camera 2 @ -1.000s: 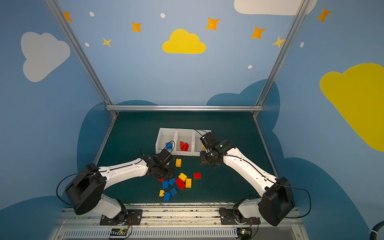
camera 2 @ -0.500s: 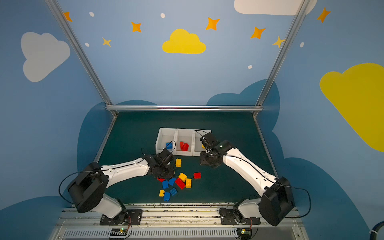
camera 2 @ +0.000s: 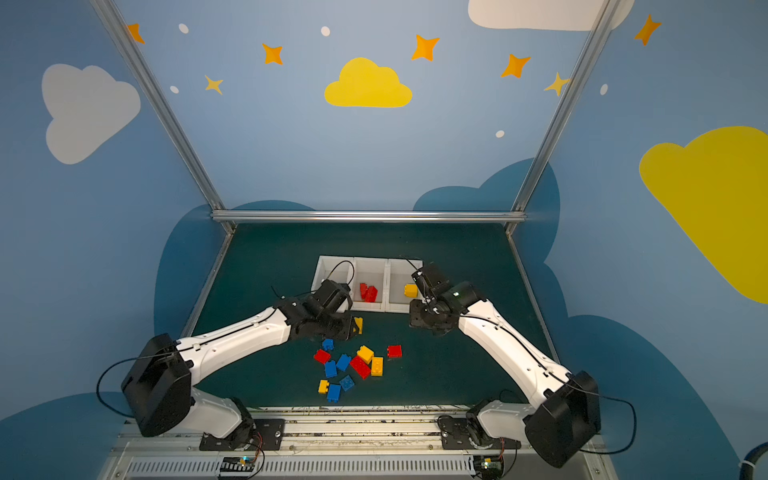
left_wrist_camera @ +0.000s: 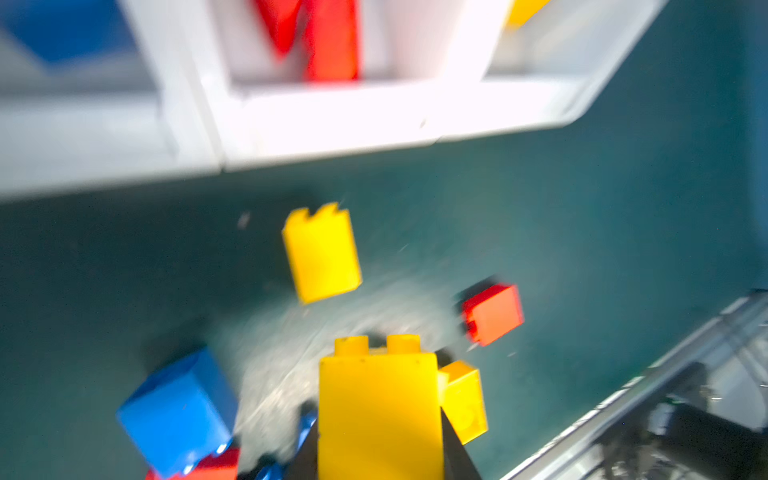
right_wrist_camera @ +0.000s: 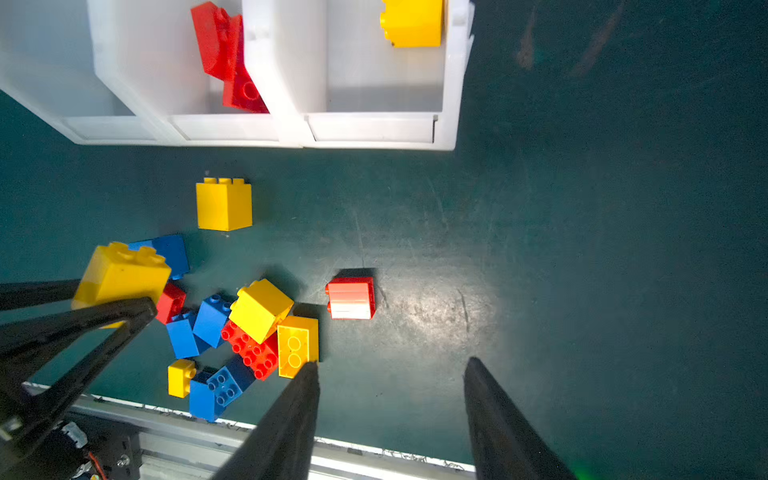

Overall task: Sort the legos into containers by color
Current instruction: 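Carry the yellow brick with the left gripper over the yellow compartment, then open the left gripper to drop the yellow brick into the compartment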

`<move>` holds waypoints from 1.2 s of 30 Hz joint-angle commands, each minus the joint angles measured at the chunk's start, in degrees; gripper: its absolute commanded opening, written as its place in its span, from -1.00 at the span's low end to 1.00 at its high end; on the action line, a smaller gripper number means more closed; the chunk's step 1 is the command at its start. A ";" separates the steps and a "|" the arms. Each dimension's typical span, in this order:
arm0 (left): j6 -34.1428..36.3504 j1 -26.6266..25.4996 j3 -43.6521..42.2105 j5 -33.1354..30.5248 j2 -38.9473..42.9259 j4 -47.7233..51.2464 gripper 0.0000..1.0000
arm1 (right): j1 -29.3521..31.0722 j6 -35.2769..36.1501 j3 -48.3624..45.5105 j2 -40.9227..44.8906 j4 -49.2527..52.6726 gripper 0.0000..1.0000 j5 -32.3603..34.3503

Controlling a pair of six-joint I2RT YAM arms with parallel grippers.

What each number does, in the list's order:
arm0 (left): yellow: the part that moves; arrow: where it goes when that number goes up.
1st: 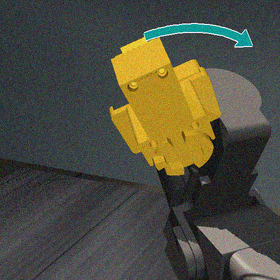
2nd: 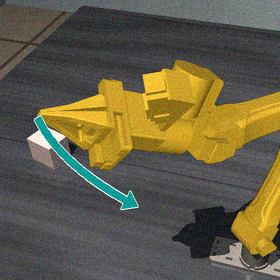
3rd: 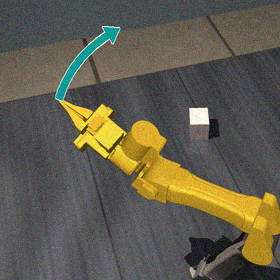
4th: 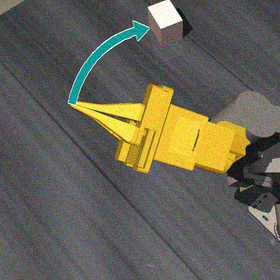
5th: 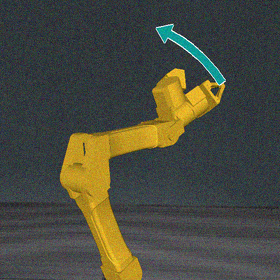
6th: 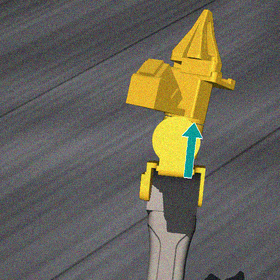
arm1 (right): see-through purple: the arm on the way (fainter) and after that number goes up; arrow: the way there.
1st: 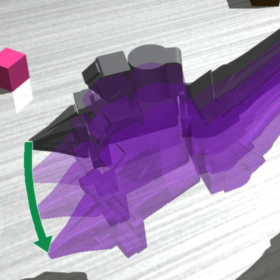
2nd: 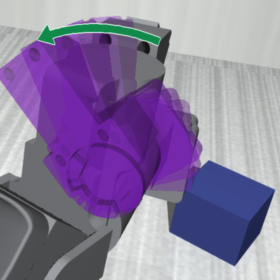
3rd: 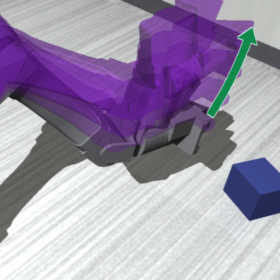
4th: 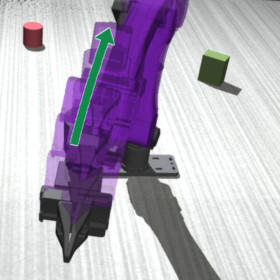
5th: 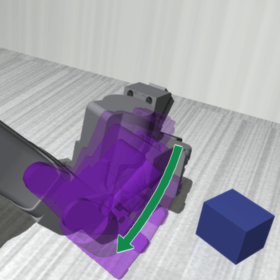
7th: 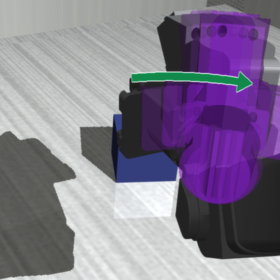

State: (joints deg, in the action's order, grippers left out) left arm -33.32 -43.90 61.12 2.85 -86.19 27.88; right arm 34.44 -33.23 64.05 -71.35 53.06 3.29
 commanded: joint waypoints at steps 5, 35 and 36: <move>6.39 0.60 18.03 3.08 -14.38 -0.92 -0.30 | -1.30 0.35 -4.31 8.93 1.30 0.13 5.57; 9.65 2.36 48.85 7.43 -38.28 6.58 0.15 | -2.09 -1.22 -14.34 22.04 -0.41 0.14 5.19; 9.46 2.37 47.85 7.43 -37.45 5.89 0.16 | -2.09 -1.31 -14.40 22.04 -0.41 0.14 5.10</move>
State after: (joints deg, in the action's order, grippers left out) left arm -24.18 -41.87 110.91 10.48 -127.52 34.63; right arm 32.60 -33.87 49.93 -49.87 52.56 8.97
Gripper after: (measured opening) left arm 0.579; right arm 0.572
